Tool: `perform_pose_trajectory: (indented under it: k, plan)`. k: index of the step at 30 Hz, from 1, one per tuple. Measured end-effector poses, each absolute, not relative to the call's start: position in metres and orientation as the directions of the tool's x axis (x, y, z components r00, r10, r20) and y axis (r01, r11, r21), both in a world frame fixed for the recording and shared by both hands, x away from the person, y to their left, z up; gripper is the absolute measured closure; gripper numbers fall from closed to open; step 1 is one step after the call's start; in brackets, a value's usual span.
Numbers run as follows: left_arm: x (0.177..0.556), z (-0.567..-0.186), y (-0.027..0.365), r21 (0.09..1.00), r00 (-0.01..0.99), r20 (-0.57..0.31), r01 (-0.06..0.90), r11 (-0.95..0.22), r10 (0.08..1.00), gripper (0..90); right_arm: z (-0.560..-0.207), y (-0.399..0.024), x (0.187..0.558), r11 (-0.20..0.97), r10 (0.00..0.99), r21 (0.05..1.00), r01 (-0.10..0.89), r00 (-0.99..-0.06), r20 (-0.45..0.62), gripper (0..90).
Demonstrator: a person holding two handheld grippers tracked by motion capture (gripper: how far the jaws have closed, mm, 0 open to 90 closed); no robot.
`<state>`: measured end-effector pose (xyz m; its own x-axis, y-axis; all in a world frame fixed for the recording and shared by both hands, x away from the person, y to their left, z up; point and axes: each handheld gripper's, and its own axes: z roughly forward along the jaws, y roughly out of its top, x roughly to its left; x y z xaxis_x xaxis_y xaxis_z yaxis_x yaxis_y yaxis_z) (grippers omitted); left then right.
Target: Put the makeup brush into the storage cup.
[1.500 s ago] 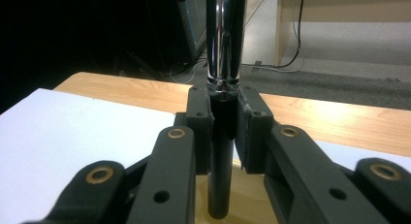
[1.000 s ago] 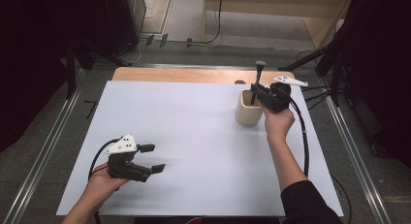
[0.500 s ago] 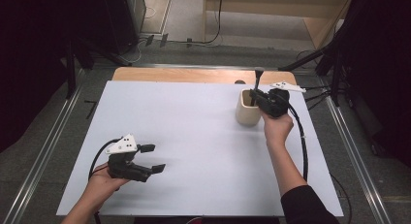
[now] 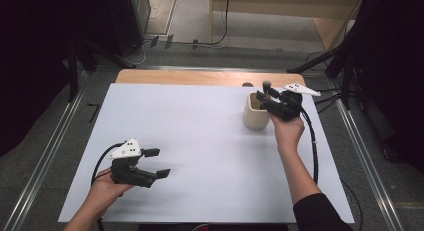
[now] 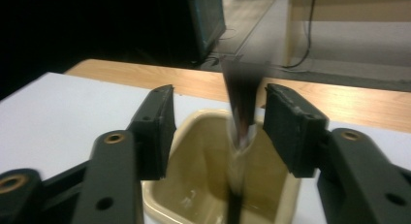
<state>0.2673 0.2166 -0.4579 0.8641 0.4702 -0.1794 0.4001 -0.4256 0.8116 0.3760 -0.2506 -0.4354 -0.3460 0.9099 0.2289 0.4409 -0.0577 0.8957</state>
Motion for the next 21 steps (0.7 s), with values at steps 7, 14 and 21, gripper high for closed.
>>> perform_pose_trajectory:
  k: [7,14,21]
  plan:
    - [0.267,-0.458,0.216,0.809,0.864,-0.182,0.403,-0.428,0.471,18.6,-0.428,-0.253,0.368,0.017,0.900,0.887,0.462,-0.394,0.187,29.3]
    - [0.267,-0.458,0.216,0.808,0.863,-0.183,0.405,-0.428,0.470,18.6,-0.427,-0.250,0.362,0.032,0.882,0.862,0.506,-0.420,0.213,27.8]
    - [0.268,-0.458,0.217,0.809,0.863,-0.184,0.405,-0.426,0.471,18.6,-0.424,-0.248,0.346,0.081,0.870,0.846,0.527,-0.452,0.199,30.2]
